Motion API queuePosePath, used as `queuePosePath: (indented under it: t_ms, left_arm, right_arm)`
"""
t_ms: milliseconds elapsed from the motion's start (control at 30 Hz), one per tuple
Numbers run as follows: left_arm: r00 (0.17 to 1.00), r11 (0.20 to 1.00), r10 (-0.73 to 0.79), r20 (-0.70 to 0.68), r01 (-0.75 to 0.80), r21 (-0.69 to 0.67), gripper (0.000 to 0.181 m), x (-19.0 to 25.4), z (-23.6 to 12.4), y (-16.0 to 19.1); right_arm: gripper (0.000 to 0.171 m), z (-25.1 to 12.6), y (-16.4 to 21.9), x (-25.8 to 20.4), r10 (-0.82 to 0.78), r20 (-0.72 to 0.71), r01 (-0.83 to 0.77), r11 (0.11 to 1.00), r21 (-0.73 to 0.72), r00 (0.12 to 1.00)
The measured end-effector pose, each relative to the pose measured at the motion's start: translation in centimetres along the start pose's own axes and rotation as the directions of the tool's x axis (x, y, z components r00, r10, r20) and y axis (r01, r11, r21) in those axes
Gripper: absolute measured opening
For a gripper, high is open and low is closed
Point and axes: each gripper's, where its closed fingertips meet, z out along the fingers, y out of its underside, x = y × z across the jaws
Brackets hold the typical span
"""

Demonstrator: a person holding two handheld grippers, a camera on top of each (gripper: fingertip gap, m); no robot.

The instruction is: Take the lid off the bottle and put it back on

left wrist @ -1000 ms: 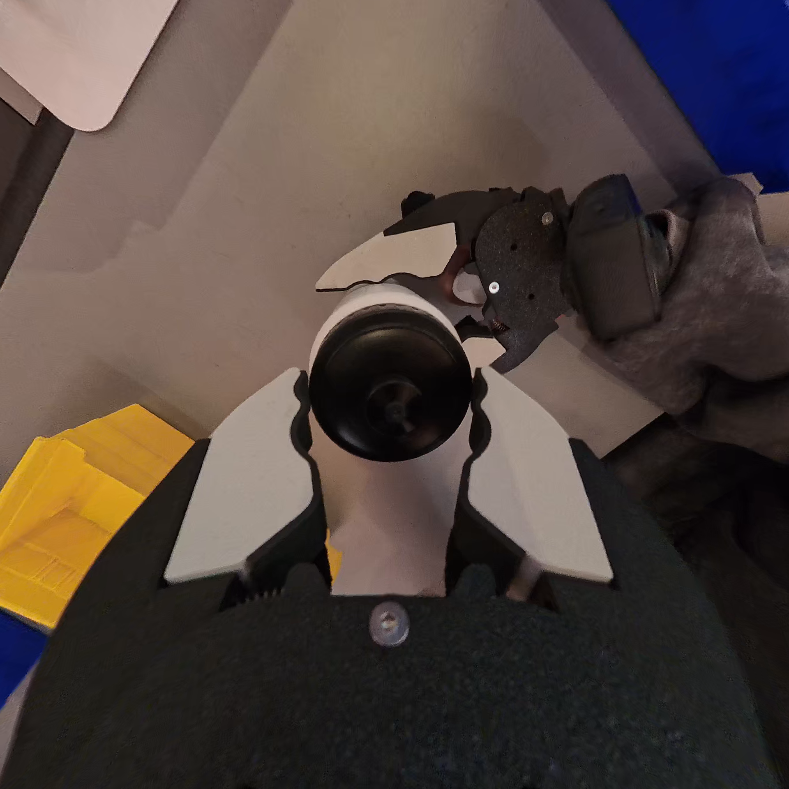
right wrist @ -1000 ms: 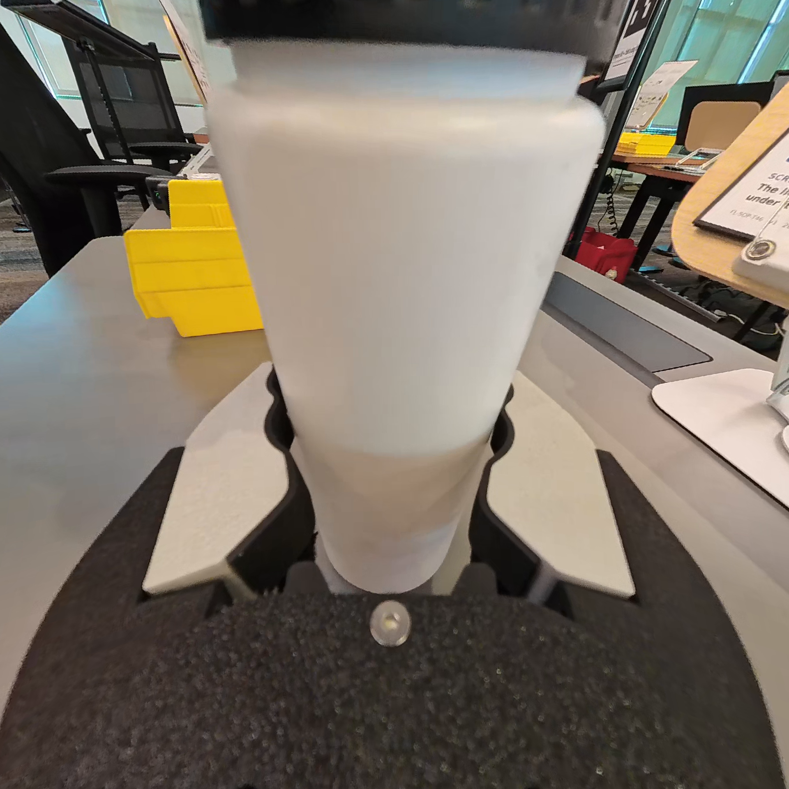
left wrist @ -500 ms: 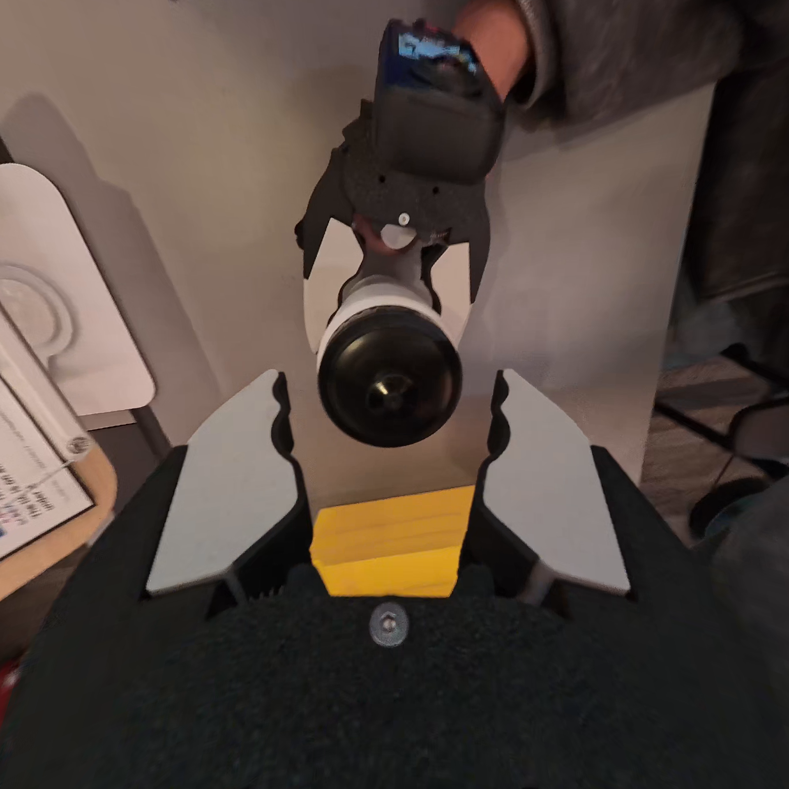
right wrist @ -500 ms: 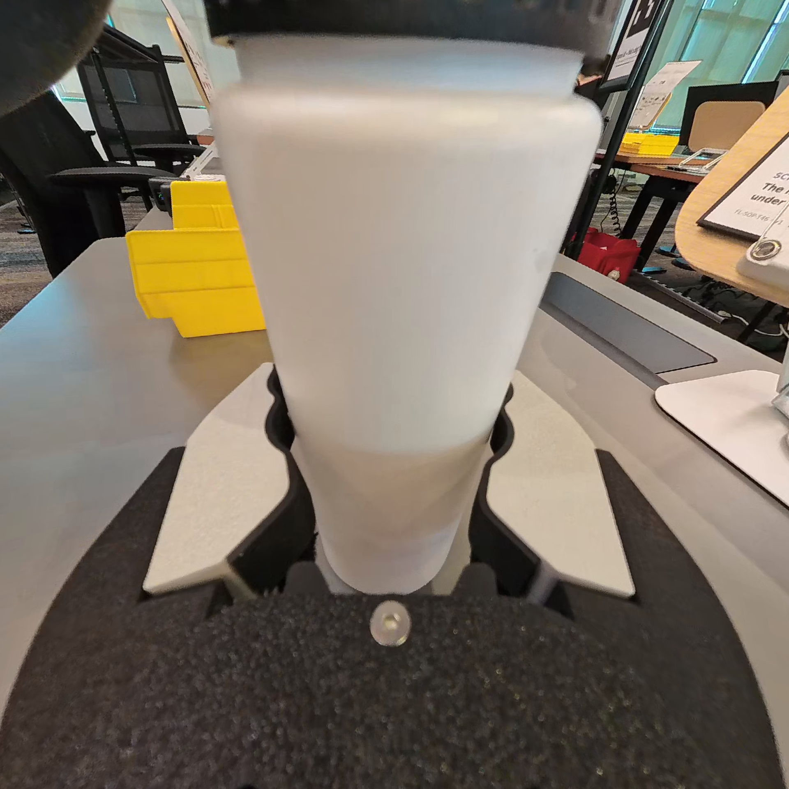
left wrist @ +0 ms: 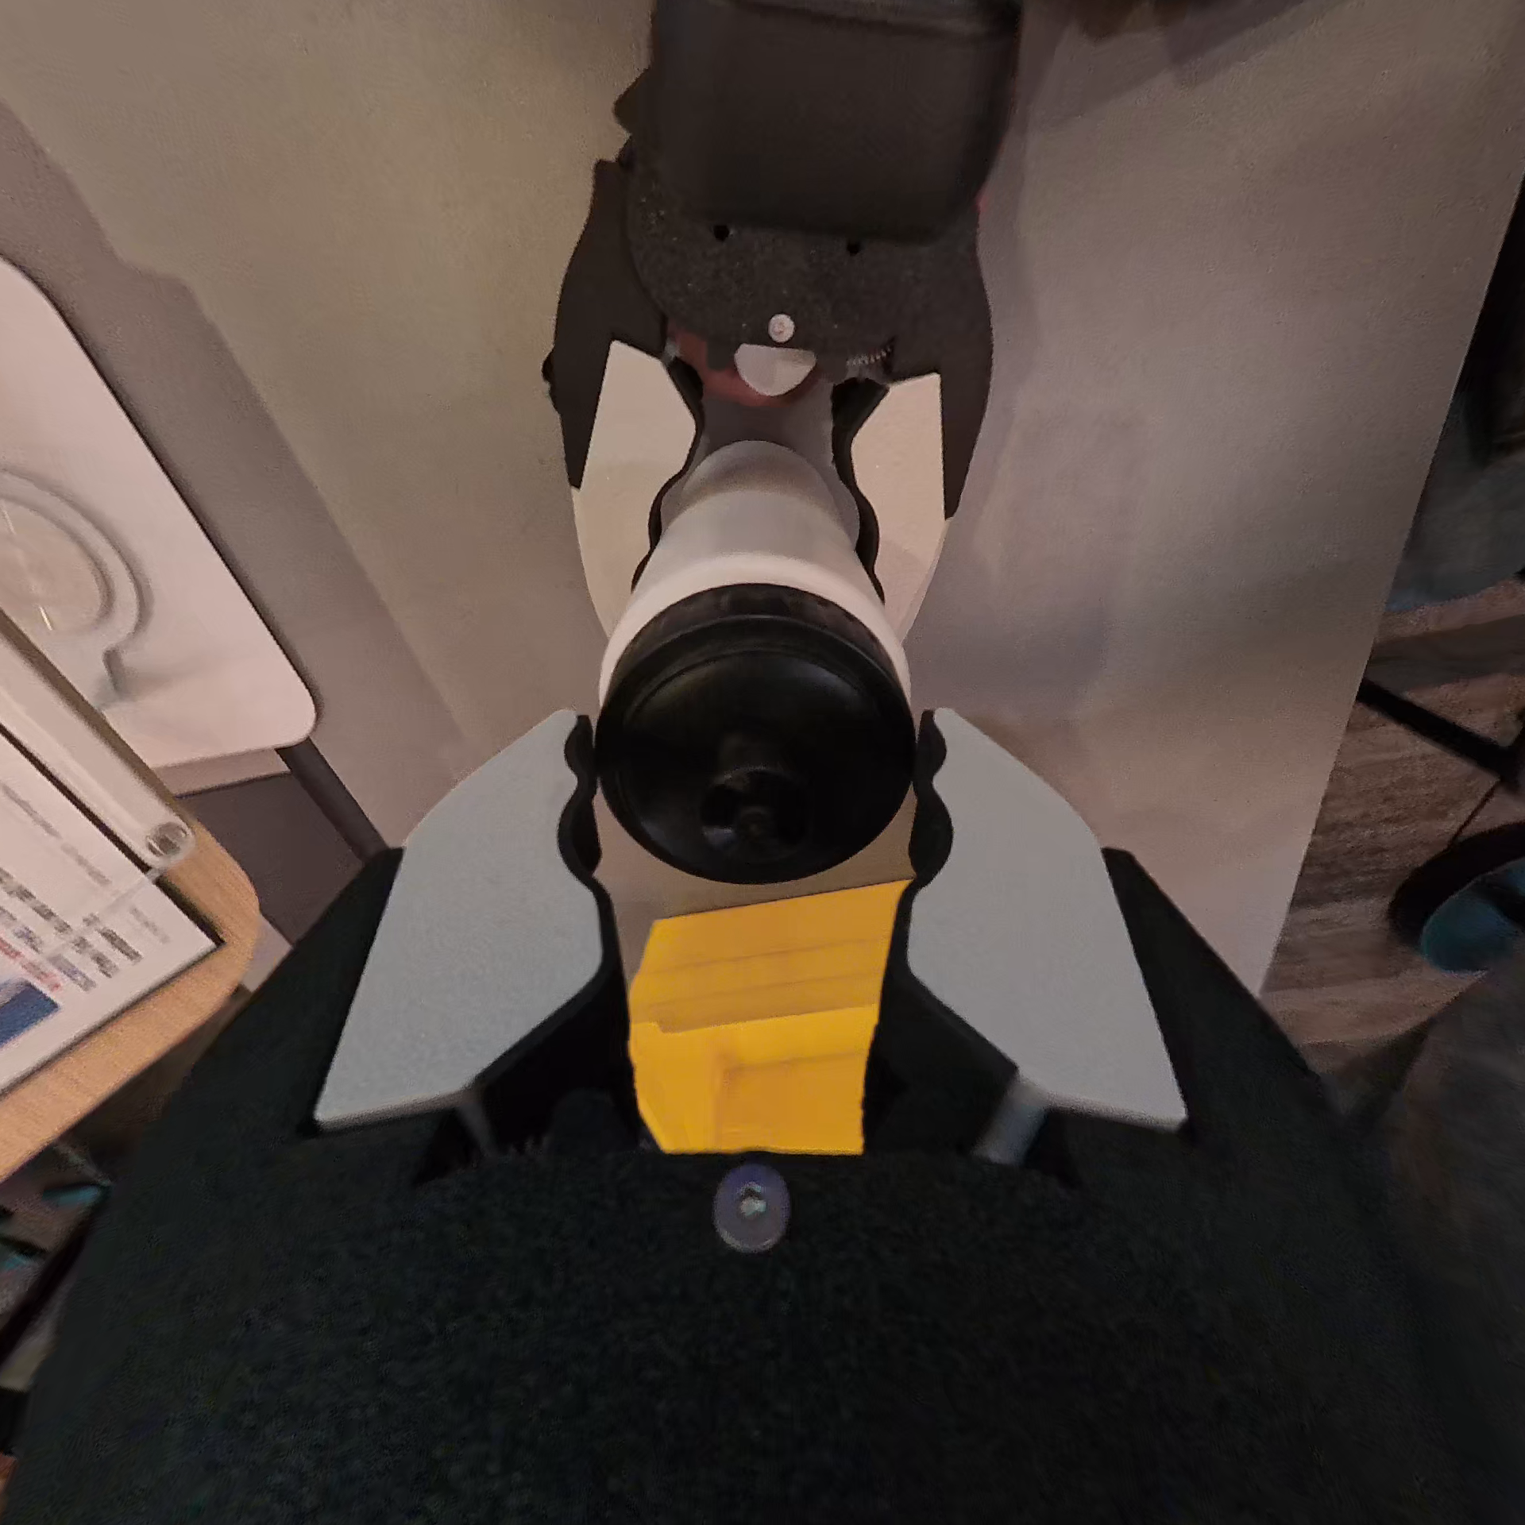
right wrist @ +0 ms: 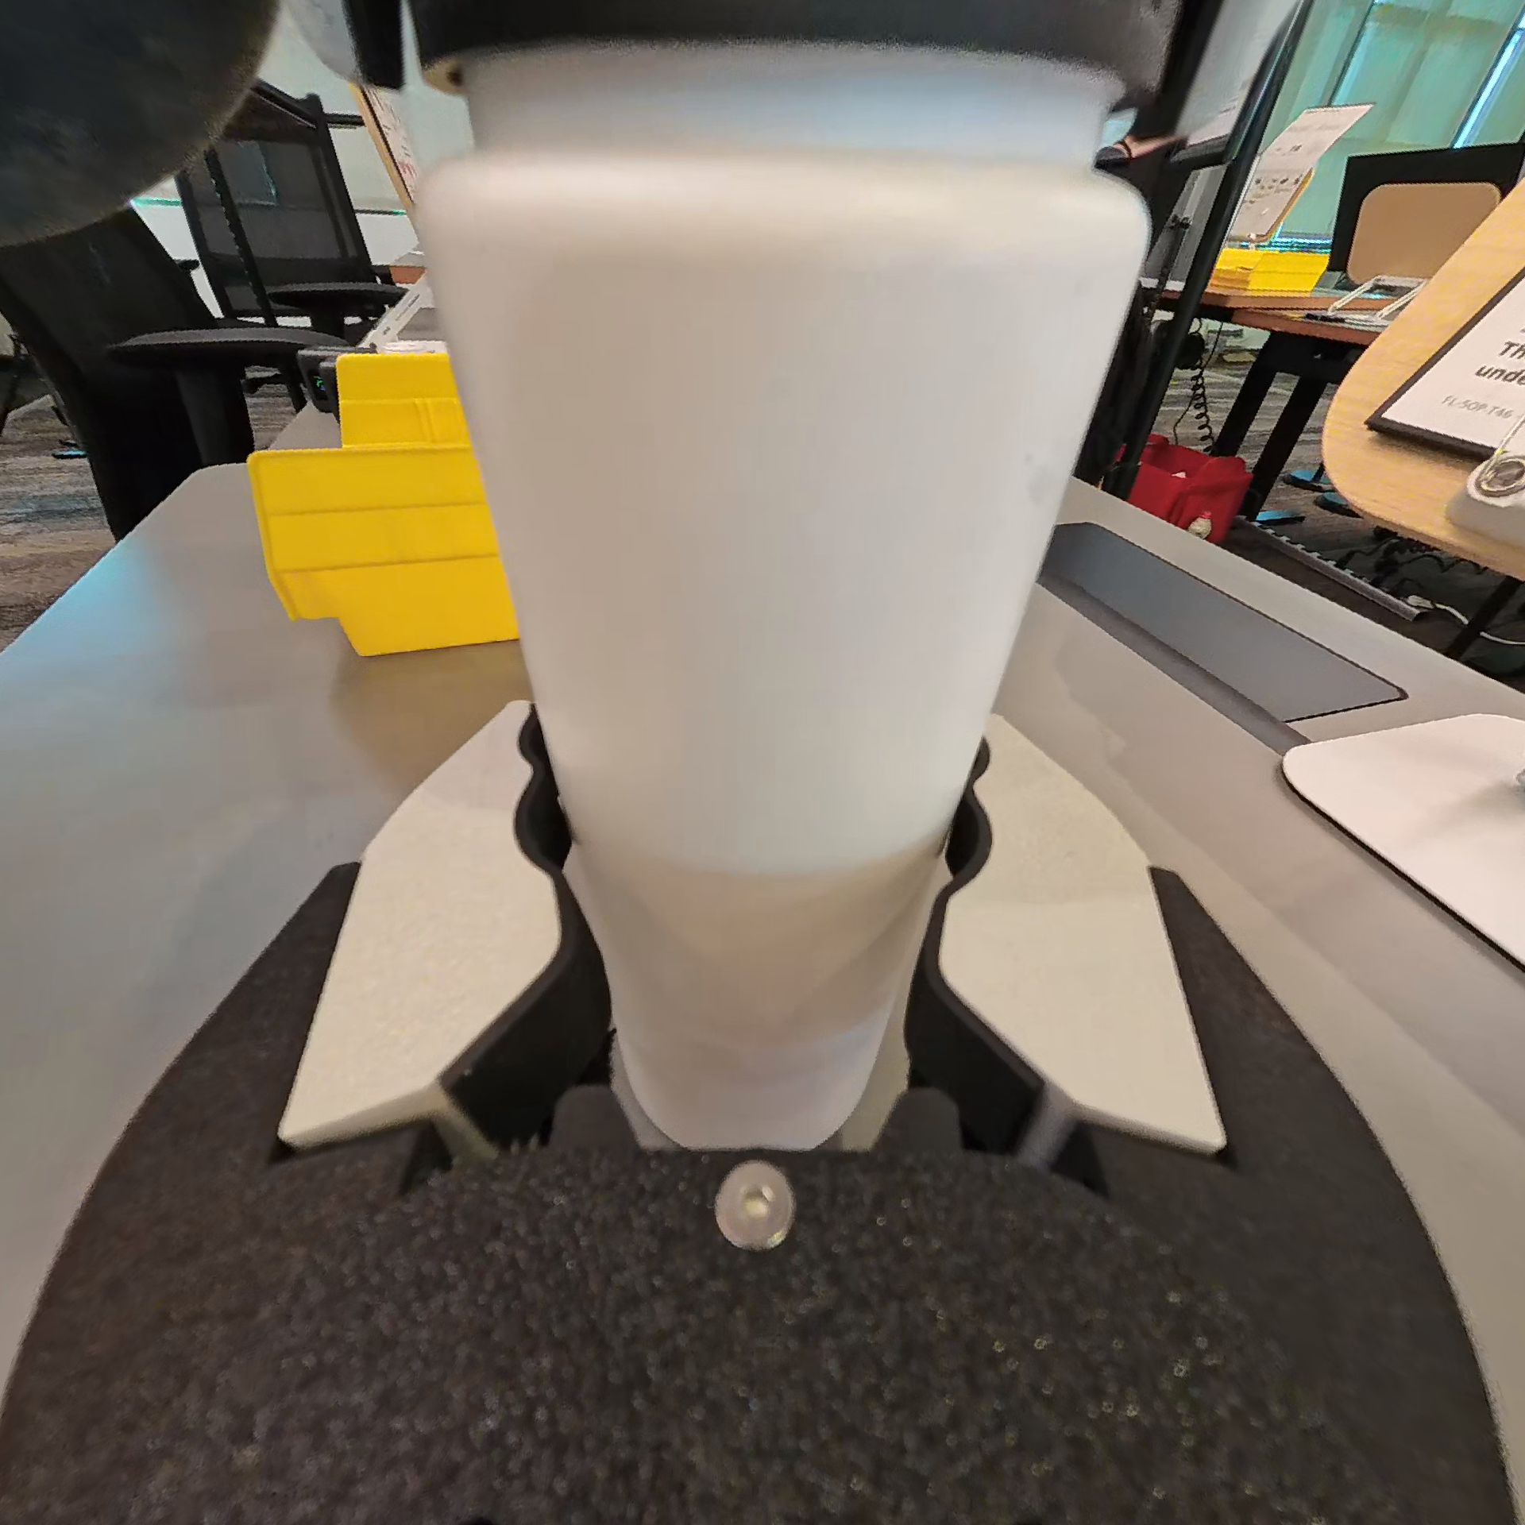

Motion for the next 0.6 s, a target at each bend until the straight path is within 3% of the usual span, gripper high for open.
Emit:
queuePosePath:
  t_ms: [133,233,333,400,467,533,600]
  left_arm:
    - [0.967,0.967,-0.255,-0.011,0.255,-0.002,0.073,0.1,0.0,-0.4]
    - [0.889,0.889,-0.458,-0.004,0.458,0.021,0.073,0.0,0.0,-0.8]
    - [0.701,0.695,-0.71,-0.061,0.713,0.094,0.071,-0.5,-0.3,-1.7]
    - [0.534,0.511,-0.83,-0.16,0.844,0.161,0.064,-1.1,-0.7,-2.2]
    - [0.406,0.361,-0.85,-0.336,0.913,0.19,0.044,-1.3,-1.4,-3.3]
    - [0.332,0.308,-0.787,-0.52,0.942,0.135,0.001,-0.3,-1.6,-4.7]
    - [0.316,0.326,-0.771,-0.553,0.942,0.084,0.006,0.4,-0.9,-4.8]
  right_arm:
    - [0.092,-0.1,0.0,0.0,0.0,-0.011,0.0,1.0,-0.005,1.0]
    - [0.092,-0.3,0.1,0.1,-0.003,-0.032,0.002,1.0,-0.009,0.999]
    - [0.092,-0.4,0.1,0.2,-0.002,-0.058,0.001,1.0,-0.013,0.998]
    - [0.092,-0.4,0.1,0.2,-0.013,-0.075,0.011,1.0,-0.018,0.997]
    - [0.091,-0.5,0.1,0.1,-0.032,-0.092,0.03,0.999,-0.024,0.995]
    - [0.089,-0.2,1.1,0.0,-0.117,-0.109,0.106,0.989,-0.099,0.987]
    - [0.087,0.3,1.9,-0.5,-0.162,-0.099,0.147,0.978,-0.147,0.982]
